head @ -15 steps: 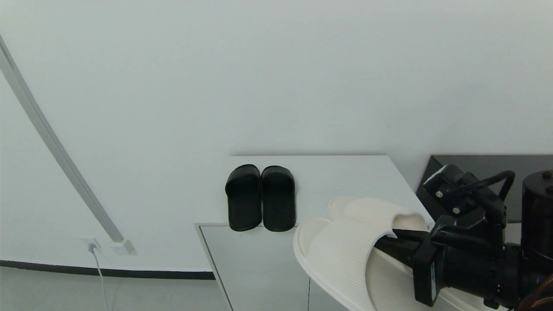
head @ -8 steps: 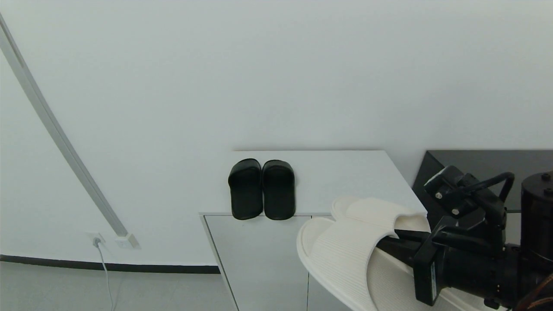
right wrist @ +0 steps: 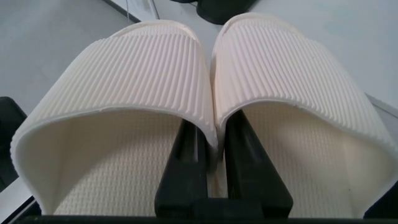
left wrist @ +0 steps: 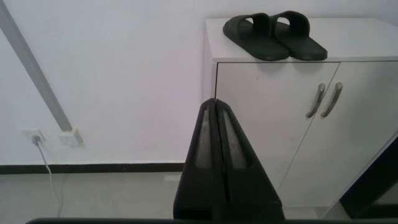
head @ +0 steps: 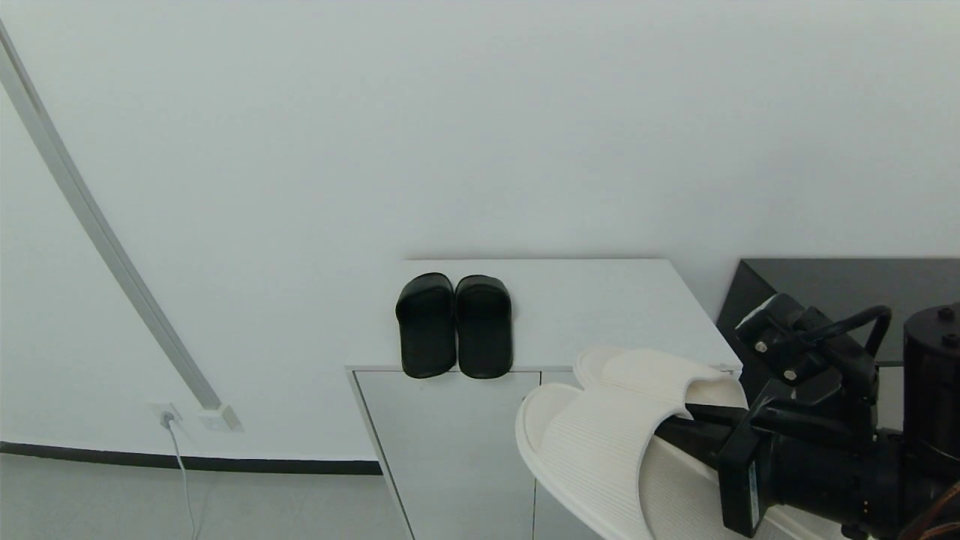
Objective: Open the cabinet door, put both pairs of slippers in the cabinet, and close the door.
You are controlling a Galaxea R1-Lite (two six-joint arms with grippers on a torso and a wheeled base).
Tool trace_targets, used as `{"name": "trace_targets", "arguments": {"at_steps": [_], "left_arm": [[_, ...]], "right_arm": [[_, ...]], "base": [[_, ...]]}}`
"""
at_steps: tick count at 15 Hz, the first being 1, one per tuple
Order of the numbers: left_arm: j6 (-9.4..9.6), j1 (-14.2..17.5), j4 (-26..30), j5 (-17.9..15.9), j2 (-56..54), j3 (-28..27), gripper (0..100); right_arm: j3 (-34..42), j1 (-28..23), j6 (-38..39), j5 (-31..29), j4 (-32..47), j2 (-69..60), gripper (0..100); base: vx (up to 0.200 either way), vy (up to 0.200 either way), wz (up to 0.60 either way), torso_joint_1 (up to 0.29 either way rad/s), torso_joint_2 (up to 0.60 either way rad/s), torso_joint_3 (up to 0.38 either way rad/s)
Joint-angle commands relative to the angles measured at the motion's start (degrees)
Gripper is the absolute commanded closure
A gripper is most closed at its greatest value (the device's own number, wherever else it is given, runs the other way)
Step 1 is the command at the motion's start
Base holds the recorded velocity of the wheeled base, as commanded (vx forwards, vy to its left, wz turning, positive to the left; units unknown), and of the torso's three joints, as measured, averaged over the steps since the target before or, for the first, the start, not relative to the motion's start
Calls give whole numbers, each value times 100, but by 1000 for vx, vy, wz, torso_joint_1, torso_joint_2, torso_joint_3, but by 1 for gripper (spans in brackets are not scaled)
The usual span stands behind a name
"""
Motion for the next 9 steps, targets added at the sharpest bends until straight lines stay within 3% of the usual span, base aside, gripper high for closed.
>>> {"name": "trace_targets", "arguments": {"at_steps": [1,4,5,9], "left_arm": [[2,1,0,2,7,2,100],[11,1,9,-7,7,2,100],[11,1,0,-7,7,2,0],[2,1,0,2,7,2,0]], "right_arm": [[13,3,-23,7,-4,17,100],[22,12,-50,7,-12,17,100],[22,3,-50,7,-12,17,100],[31,12,-50,-1,-4,8,100]], "base": [[0,0,0,-144,344,188],[0,0,0,-157,373,199],[0,0,0,-163,383,212],[0,0,0,-194,452,260]]}}
